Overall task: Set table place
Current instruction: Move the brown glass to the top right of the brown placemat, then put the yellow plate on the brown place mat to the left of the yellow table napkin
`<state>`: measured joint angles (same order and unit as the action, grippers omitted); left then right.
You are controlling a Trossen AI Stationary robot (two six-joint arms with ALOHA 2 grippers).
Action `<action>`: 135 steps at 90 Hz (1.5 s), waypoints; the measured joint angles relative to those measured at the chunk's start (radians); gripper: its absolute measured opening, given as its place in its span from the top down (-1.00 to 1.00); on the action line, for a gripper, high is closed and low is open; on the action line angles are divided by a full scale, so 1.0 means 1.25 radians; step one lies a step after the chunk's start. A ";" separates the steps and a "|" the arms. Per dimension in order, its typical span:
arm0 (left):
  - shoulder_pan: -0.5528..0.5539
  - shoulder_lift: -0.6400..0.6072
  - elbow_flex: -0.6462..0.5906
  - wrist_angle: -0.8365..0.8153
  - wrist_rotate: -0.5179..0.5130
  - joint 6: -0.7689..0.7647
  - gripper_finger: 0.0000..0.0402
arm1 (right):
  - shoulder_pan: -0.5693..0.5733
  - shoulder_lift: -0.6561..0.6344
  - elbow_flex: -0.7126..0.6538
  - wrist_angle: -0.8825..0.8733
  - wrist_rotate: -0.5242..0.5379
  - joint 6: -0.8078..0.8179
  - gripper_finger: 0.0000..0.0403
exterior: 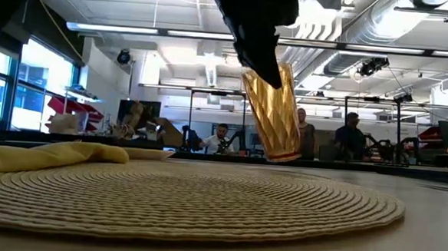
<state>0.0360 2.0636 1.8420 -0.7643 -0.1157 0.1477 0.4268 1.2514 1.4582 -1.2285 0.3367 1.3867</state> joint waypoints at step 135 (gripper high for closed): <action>-0.002 -0.012 0.134 -0.002 -0.129 -0.073 0.15 | 0.062 0.000 -0.001 -0.047 0.108 0.060 0.24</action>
<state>0.0333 2.0491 2.0095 -0.7667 -0.2771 0.0569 0.5042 1.2518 1.4574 -1.2872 0.4717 1.4614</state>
